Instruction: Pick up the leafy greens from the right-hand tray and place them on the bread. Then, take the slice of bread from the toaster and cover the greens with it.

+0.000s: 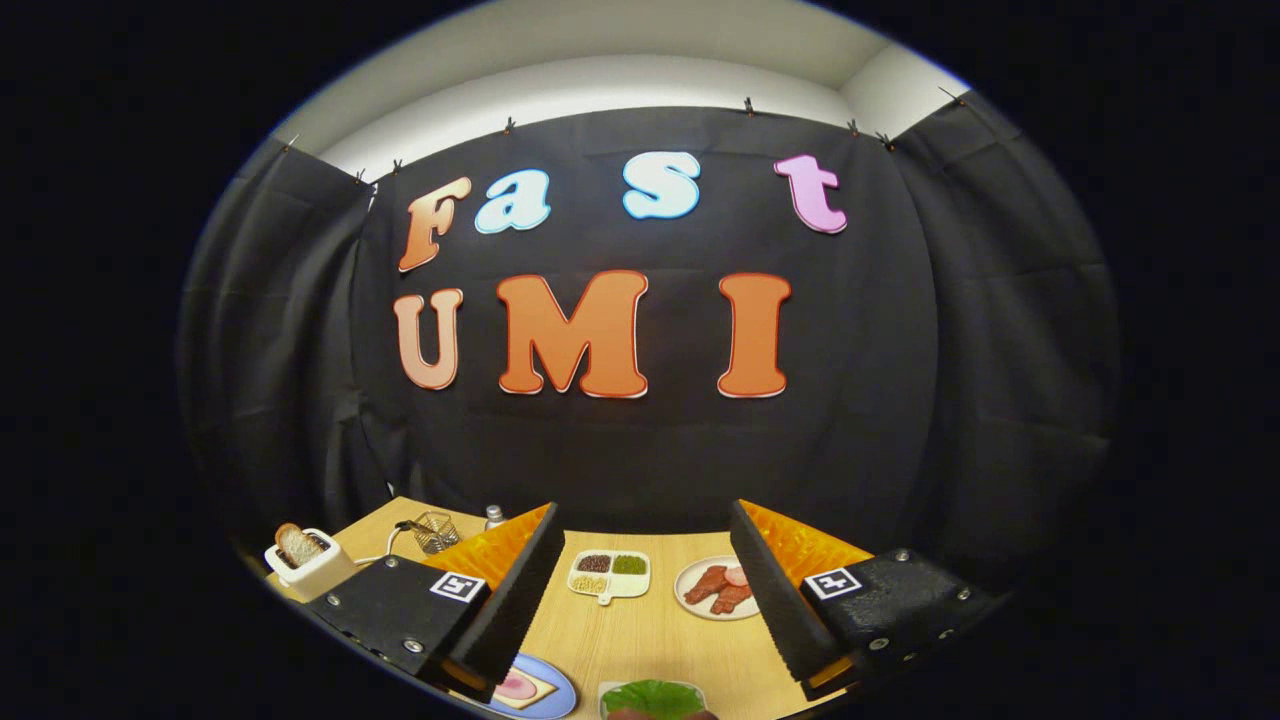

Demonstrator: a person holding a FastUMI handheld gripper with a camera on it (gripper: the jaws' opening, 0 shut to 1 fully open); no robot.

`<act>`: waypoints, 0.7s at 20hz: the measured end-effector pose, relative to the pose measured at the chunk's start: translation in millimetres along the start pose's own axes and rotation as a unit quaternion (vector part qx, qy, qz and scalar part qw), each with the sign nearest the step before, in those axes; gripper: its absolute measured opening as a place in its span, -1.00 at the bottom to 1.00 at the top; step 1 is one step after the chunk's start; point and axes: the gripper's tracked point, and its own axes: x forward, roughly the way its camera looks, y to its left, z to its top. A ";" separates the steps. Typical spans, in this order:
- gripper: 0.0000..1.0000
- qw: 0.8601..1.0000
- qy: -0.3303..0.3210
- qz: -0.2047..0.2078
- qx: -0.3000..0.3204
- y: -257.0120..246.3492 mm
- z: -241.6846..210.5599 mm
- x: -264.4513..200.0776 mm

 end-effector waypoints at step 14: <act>1.00 0.939 0.342 -0.004 0.043 -14.5 -218.8 5.6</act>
